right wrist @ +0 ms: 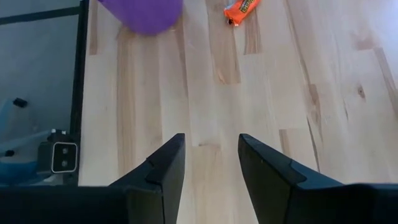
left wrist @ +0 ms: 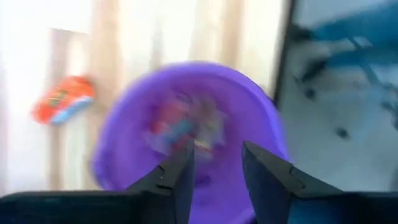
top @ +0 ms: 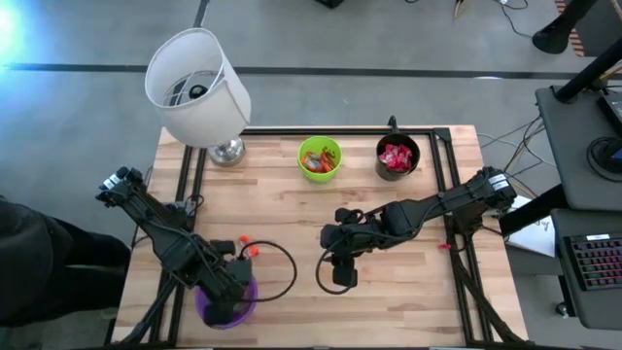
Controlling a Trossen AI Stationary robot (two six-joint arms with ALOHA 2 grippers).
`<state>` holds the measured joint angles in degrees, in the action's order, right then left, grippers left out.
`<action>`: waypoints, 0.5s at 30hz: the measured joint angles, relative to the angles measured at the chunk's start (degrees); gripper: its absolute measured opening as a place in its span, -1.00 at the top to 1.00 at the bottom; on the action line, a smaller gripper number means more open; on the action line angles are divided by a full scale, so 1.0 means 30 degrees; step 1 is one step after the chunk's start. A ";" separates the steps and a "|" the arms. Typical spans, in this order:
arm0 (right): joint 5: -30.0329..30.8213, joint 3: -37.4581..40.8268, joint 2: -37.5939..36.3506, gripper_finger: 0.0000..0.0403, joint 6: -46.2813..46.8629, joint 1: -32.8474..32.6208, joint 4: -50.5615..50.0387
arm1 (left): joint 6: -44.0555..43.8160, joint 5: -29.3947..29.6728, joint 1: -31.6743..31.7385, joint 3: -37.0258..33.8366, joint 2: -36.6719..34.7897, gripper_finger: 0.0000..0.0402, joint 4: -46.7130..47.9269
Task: Sort candy
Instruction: Put the orange chocolate into the green bucket
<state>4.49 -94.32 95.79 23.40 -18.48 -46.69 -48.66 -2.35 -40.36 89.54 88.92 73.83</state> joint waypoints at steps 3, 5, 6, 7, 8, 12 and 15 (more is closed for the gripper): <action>0.0126 0.0000 0.0000 0.31 0.0005 0.0007 -0.0277 | -0.2109 0.3193 0.0012 -0.0007 0.0000 0.41 0.0474; 0.0713 0.0033 0.0000 0.33 -0.0002 0.0007 -0.0525 | -0.4230 0.5553 0.0055 -0.0009 0.0000 0.40 0.0891; 0.1040 0.0065 0.0000 0.33 0.0005 0.0007 -0.0571 | -0.5318 0.6421 0.0148 -0.0015 0.0000 0.40 0.1124; 0.1266 0.0094 0.0000 0.33 0.0005 0.0014 -0.0633 | -0.6287 0.7029 0.0264 -0.0015 0.0000 0.40 0.1262; 0.1483 0.0116 0.0000 0.33 0.0002 0.0015 -0.0786 | -0.7178 0.7394 0.0402 -0.0015 0.0000 0.40 0.1340; 0.1717 0.0300 0.0000 0.31 -0.0208 0.0155 -0.1248 | -1.0579 0.8358 0.0898 -0.0015 0.0000 0.40 0.1414; 0.1719 0.0535 0.0000 0.29 -0.0780 0.0389 -0.1477 | -1.3159 0.9061 0.1224 -0.0015 0.0000 0.40 0.1468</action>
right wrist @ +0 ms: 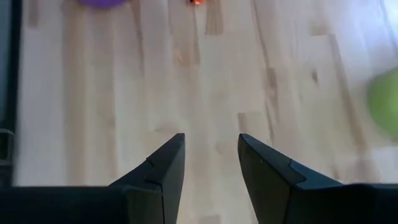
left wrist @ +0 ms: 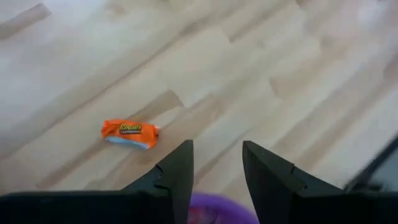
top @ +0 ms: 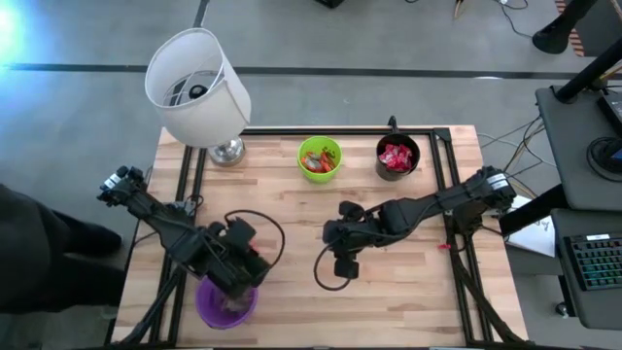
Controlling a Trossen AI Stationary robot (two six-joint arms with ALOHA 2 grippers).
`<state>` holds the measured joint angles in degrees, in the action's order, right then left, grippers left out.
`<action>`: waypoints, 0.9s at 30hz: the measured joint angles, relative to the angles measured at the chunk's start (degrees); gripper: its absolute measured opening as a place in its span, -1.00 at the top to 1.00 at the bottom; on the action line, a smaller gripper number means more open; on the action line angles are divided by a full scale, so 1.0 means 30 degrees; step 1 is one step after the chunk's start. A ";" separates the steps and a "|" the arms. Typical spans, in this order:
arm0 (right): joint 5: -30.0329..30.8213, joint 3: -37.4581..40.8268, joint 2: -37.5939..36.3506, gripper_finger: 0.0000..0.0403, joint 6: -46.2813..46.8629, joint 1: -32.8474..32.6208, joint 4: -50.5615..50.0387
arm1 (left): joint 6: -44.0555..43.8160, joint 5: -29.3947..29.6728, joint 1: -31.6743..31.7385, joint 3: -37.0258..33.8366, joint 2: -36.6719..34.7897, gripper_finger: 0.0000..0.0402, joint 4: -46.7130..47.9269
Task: Sort candy
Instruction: Put the orange chocolate into the green bucket
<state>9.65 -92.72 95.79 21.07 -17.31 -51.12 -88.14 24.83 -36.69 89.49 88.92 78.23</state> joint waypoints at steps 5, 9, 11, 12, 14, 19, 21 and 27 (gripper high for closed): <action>-0.0062 0.0323 0.0000 0.28 -0.3206 0.0288 -0.1255 | -0.4635 0.0578 0.0623 0.0000 0.0043 0.40 0.1119; -0.0197 0.0586 0.0000 0.28 -0.5639 0.0361 -0.2264 | -0.9738 0.0572 0.1187 -0.0020 0.0285 0.40 0.3457; -0.0204 0.0791 0.0000 0.28 -0.6484 0.0376 -0.2257 | -1.2471 0.0553 0.1426 -0.0180 0.0386 0.40 0.3925; -0.0197 0.0895 0.0000 0.28 -0.6899 0.0383 -0.2259 | -1.3467 0.0563 0.1587 -0.0363 0.0382 0.40 0.3843; -0.0201 0.1138 0.0000 0.28 -0.7568 0.0376 -0.2220 | -1.4574 0.0273 0.1935 -0.0658 0.0364 0.40 0.3750; -0.0219 0.1901 0.0007 0.28 -0.8294 0.0376 -0.2203 | -1.4833 -0.1137 0.3343 -0.1049 0.1043 0.40 0.3190; -0.0219 0.2177 0.0007 0.28 -0.8365 0.0376 -0.2169 | -1.4807 -0.1198 0.3923 -0.1049 0.1442 0.40 0.3015; -0.0246 0.3213 0.0007 0.28 -0.8496 0.0376 -0.2235 | -1.4301 -0.1281 0.5101 -0.1064 0.1814 0.40 0.3137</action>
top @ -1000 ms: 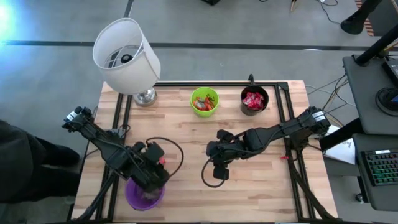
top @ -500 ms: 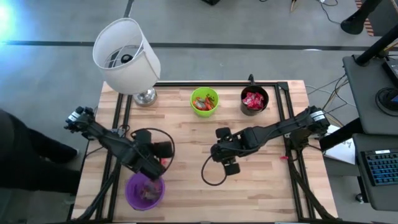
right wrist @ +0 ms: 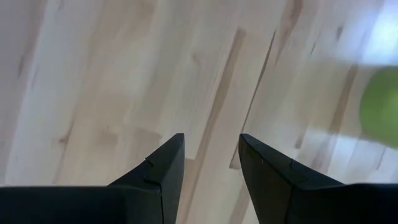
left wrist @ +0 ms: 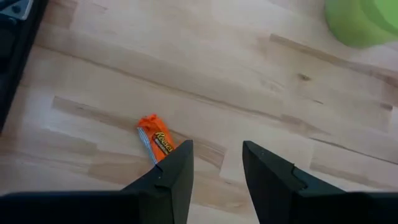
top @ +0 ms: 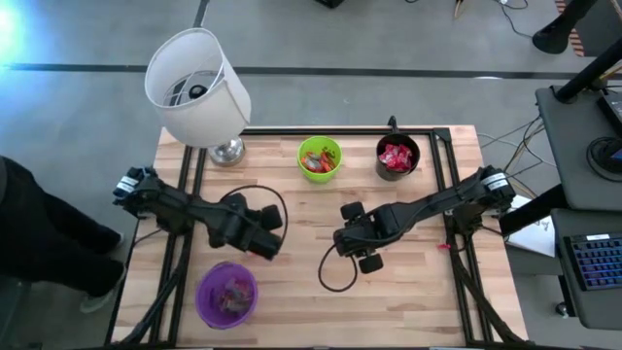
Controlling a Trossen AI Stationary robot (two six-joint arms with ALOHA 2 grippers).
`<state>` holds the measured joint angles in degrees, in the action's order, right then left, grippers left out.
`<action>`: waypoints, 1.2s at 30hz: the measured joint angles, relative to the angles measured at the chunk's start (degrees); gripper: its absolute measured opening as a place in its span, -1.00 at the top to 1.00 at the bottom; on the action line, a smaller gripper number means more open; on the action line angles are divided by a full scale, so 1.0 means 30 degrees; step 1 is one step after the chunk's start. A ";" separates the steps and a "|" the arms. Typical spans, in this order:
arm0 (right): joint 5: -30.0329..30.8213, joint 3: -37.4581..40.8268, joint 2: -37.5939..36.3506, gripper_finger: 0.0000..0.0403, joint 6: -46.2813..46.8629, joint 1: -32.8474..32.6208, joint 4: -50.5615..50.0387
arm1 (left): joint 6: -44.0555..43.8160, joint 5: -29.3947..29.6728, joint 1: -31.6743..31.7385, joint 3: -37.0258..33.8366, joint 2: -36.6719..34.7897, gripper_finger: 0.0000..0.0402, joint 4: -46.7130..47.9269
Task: Sort candy
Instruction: Put the orange chocolate into the green bucket
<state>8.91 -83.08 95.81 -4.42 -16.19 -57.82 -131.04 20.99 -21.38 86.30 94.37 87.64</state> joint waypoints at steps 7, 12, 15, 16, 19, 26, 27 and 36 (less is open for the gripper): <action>-0.0224 0.1394 0.0000 0.28 0.0485 -0.0007 -0.0155 | 0.0000 -0.2035 0.0407 -0.1269 -0.0198 0.40 0.0033; -0.1464 0.2457 0.0000 0.28 0.0976 -0.0015 -0.0127 | 0.0236 -0.4050 0.0403 -0.4160 -0.1264 0.40 -0.2657; -0.2042 0.2971 0.0000 0.28 0.1229 -0.0015 -0.0136 | 0.0626 -0.4173 0.0451 -0.6082 -0.2123 0.40 -0.5173; -0.2114 0.3091 0.0000 0.28 0.1417 -0.0015 -0.0117 | 0.0635 -0.4175 0.0466 -0.6651 -0.2325 0.40 -0.5783; -0.2121 0.3359 0.0000 0.28 0.1707 -0.0015 -0.0056 | 0.0178 -0.4224 0.0525 -0.8205 -0.2709 0.42 -0.7409; -0.2121 0.3464 -0.0007 0.28 0.1966 -0.0015 0.0065 | -0.0002 -0.4260 0.0829 -0.9932 -0.2747 0.43 -0.9445; -0.2121 0.3464 -0.0007 0.28 0.1980 -0.0015 0.0079 | -0.0043 -0.4282 0.0864 -1.0035 -0.2747 0.43 -0.9379; -0.2121 0.3464 -0.0007 0.28 0.2425 -0.0015 0.0421 | -0.1011 -0.7073 0.2181 -0.9997 -0.2544 0.44 -1.0010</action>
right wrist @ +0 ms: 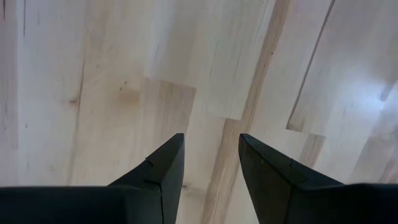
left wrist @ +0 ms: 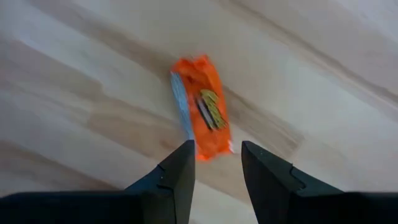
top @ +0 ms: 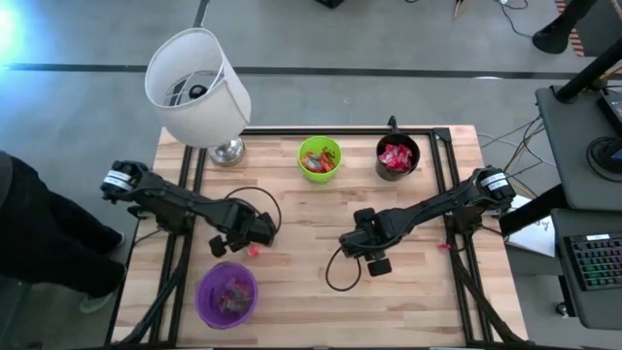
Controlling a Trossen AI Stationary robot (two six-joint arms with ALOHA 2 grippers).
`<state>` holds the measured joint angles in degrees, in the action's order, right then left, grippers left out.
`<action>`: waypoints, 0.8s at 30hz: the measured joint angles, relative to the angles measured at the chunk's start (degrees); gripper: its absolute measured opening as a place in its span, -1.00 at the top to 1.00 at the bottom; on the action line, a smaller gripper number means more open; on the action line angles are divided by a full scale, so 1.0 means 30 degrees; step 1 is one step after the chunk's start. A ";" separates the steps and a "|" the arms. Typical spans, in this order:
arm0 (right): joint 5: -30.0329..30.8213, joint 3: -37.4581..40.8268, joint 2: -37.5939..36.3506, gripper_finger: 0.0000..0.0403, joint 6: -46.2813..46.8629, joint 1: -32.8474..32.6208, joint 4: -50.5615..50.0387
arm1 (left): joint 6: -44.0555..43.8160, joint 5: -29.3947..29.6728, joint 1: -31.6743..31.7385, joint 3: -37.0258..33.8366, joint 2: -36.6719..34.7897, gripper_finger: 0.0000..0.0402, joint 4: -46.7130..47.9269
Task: Sort candy
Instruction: Put the orange chocolate into the green bucket
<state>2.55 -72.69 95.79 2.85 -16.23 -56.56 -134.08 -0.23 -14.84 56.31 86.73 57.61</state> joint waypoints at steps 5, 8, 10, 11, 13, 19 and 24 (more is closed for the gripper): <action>0.0000 0.0000 0.0000 0.28 0.0062 0.0000 0.0045 | 0.0005 -0.0158 0.0471 0.0220 0.0273 0.44 -0.0215; -0.0007 0.0029 0.0000 0.28 0.0326 -0.0007 0.0038 | 0.0180 -0.0156 0.0542 0.0209 0.0315 0.43 -0.0218; -0.0007 0.0057 0.0000 0.28 0.0548 -0.0007 0.0036 | 0.0354 -0.0215 0.0542 0.0132 0.0315 0.42 -0.0173; -0.0007 0.0071 0.0000 0.28 0.0554 -0.0007 0.0031 | 0.0458 -0.0329 0.0542 0.0070 0.0308 0.41 -0.0173; -0.0007 0.0110 0.0000 0.28 0.0546 -0.0007 0.0035 | 0.0514 -0.0472 0.0542 -0.0011 0.0294 0.36 -0.0281; -0.0008 0.0463 0.0000 0.28 0.0554 -0.0007 0.0045 | 0.0836 -0.0649 0.0542 -0.0581 0.0300 0.21 -0.1145; -0.0015 0.0774 -0.0007 0.28 0.0554 -0.0007 0.0074 | -0.0100 -0.1200 0.0628 -0.0947 0.0701 0.19 -0.1582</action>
<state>2.50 -70.36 95.77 4.51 -16.25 -56.34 -134.38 -3.83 -12.95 53.47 88.84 52.87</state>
